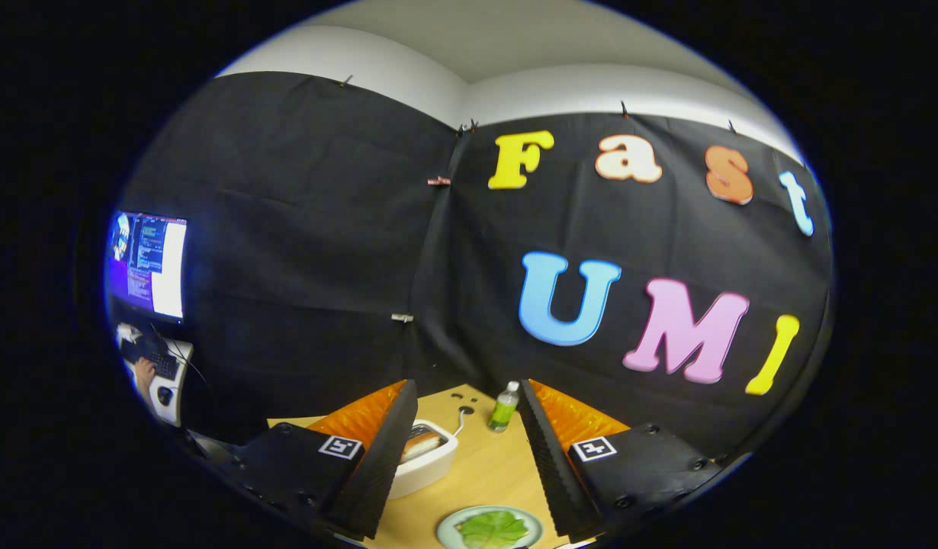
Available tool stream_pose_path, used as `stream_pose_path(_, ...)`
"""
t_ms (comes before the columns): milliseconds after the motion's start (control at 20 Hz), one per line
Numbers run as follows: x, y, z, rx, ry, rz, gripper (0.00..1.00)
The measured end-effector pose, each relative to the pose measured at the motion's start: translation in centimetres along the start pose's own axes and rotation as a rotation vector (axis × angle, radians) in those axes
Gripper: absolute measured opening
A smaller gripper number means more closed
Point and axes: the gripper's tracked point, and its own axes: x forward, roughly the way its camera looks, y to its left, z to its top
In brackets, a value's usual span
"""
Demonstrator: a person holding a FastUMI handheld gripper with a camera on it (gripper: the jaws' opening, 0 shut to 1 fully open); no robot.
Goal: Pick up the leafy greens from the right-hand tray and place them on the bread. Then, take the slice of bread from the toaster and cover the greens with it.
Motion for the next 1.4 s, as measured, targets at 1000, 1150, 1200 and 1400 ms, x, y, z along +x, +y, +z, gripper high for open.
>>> stream_pose_path(1000, 18.6, 3.1, -22.8, 0.48, 0.612, -0.229, 0.54)
stream_pose_path(1150, 18.2, 3.2, -23.3, 0.543, 0.625, -0.277, 0.22)
stream_pose_path(1200, 18.2, 3.3, -23.3, 0.559, 0.63, -0.277, 0.17)
stream_pose_path(1400, 17.8, 2.4, -20.9, 0.6, 0.569, -0.272, 0.12)
